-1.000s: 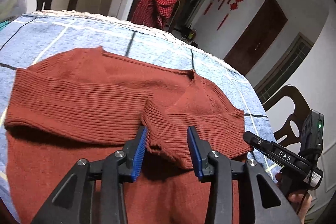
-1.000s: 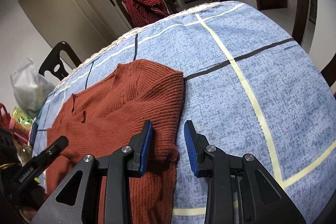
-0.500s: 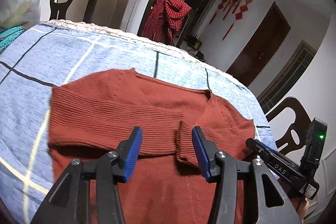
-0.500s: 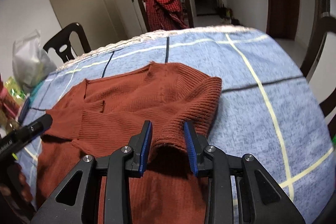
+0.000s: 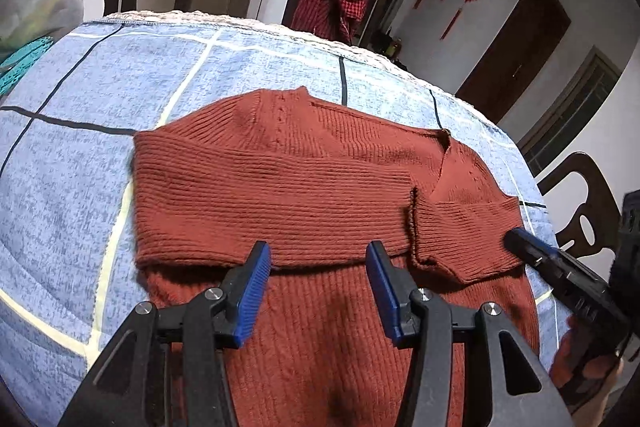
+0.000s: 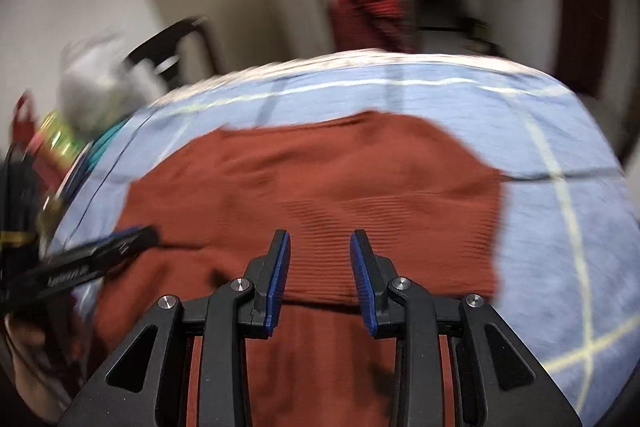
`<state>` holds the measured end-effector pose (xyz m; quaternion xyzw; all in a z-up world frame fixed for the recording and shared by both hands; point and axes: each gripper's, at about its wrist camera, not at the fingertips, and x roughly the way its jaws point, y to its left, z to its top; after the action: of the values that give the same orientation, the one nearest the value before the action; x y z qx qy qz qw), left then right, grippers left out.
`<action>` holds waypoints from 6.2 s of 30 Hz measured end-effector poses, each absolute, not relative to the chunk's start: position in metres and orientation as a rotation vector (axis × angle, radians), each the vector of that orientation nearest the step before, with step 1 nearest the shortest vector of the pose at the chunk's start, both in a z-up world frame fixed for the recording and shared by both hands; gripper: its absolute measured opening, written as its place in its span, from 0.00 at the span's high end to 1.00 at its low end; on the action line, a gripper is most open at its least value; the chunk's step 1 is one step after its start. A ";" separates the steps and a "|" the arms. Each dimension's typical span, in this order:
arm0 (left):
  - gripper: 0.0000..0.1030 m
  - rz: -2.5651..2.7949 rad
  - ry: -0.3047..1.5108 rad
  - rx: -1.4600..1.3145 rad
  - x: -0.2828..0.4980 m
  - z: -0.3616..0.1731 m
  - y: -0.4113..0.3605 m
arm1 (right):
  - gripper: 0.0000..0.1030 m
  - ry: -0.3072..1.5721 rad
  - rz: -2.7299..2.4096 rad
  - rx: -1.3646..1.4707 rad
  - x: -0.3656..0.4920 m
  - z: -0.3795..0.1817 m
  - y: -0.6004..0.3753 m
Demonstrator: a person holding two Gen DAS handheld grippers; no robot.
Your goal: Fold small clothes
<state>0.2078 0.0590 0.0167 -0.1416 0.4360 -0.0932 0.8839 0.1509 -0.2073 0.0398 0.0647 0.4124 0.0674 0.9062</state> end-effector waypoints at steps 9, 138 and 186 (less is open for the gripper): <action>0.49 -0.157 0.945 -0.305 0.204 0.009 0.078 | 0.69 0.905 0.362 -0.076 0.148 0.019 -0.147; 0.36 -0.243 1.113 -0.455 0.040 0.001 0.106 | 0.76 0.937 0.083 0.280 -0.047 0.009 -0.255; 0.36 -0.343 1.037 -0.779 0.037 -0.012 0.067 | 0.94 0.839 0.048 0.413 -0.056 0.009 -0.288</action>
<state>0.0372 0.0671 -0.0119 -0.3609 0.4805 -0.1590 0.7833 -0.0555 -0.2883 0.0094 0.1993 0.4043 0.0231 0.8924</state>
